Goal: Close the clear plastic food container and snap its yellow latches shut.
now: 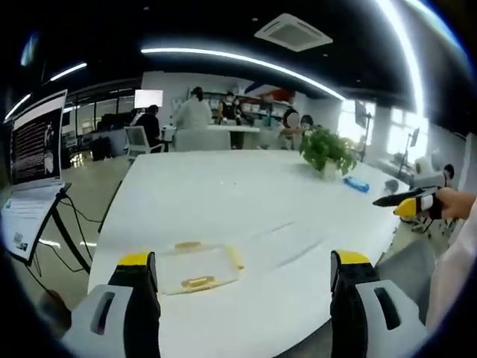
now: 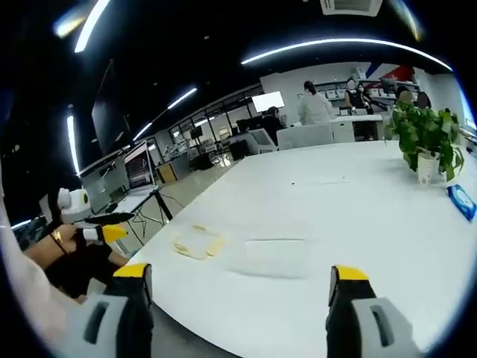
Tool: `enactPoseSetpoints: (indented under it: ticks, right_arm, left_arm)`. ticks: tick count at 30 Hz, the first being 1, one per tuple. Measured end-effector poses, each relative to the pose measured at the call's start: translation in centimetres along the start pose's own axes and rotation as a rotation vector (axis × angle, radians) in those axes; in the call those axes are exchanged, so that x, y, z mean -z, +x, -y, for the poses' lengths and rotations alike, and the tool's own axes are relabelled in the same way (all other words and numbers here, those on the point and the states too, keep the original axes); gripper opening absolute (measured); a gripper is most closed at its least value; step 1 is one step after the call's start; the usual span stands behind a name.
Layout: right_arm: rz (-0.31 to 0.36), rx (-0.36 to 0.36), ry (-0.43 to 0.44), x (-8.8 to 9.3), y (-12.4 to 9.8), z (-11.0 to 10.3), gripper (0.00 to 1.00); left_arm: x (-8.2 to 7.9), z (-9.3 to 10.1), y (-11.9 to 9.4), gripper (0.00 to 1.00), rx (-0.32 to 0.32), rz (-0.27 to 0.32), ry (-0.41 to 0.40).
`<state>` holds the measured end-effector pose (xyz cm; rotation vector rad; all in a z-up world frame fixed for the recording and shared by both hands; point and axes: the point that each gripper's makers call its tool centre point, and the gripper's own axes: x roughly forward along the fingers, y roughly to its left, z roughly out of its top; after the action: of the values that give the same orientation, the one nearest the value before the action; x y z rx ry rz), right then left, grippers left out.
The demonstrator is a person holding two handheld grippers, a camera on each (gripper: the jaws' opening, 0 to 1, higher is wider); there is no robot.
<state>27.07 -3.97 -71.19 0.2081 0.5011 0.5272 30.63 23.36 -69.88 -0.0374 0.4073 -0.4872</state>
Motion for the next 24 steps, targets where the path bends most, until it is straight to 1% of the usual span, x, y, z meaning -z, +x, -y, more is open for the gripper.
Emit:
enactPoseSetpoints:
  ticks: [3,9,15,18,24]
  right_arm:
    - [-0.006,-0.004,0.001,0.1,0.0,-0.1,1.0]
    - [-0.012,0.003,-0.006,0.0,0.0,0.0,1.0]
    - [-0.024,0.0,-0.001,0.4,0.0,-0.1,1.0]
    - [-0.017,-0.002,0.012,0.4,0.0,-0.3,1.0]
    - [-0.025,-0.001,0.017,0.8,0.1,-0.3,0.99]
  left_arm:
    - [1.0,-0.2,0.1,0.95,-0.011,-0.039,0.014]
    - [1.0,-0.1,0.1,0.95,-0.005,-0.034,0.0]
    - [1.2,-0.2,0.1,0.95,-0.005,-0.045,0.008]
    - [1.3,-0.2,0.2,0.95,-0.004,-0.05,0.012]
    - [1.9,0.1,0.5,0.95,0.01,-0.07,0.012]
